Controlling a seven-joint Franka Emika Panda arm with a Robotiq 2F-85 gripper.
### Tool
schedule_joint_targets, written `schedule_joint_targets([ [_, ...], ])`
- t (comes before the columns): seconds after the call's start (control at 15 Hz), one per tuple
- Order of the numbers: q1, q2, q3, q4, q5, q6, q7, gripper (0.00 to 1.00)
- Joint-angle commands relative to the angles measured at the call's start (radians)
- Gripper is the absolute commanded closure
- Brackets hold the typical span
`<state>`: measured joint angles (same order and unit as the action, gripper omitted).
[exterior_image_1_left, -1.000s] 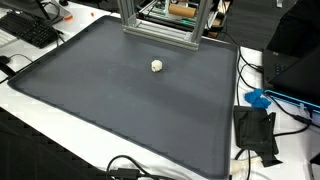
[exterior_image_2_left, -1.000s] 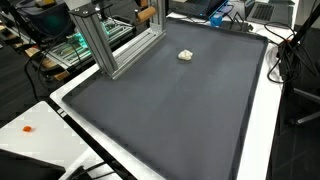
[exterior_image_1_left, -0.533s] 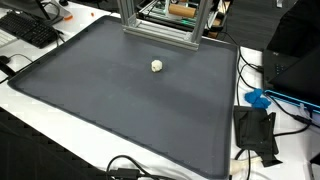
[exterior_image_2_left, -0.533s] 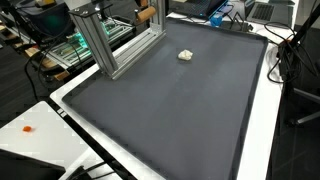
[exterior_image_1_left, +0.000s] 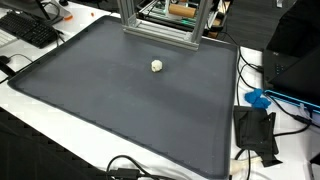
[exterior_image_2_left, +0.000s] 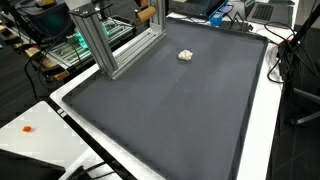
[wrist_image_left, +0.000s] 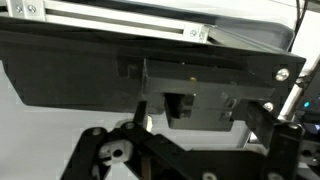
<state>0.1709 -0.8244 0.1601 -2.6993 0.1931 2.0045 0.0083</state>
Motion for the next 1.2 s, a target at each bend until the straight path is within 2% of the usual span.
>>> schedule_joint_targets([
  [0.0, -0.001, -0.022, 0.011, -0.013, -0.022, -0.037, 0.045, 0.00],
  [0.67, 0.003, -0.015, 0.013, -0.010, -0.014, -0.050, 0.070, 0.02],
  [0.73, 0.003, -0.014, 0.013, -0.010, -0.016, -0.052, 0.071, 0.12],
  [0.8, 0.001, -0.014, 0.015, -0.009, -0.018, -0.053, 0.073, 0.27],
  [0.87, 0.002, -0.014, 0.015, -0.009, -0.018, -0.054, 0.073, 0.30],
  [1.13, 0.001, -0.014, 0.022, -0.006, -0.021, -0.059, 0.079, 0.62],
])
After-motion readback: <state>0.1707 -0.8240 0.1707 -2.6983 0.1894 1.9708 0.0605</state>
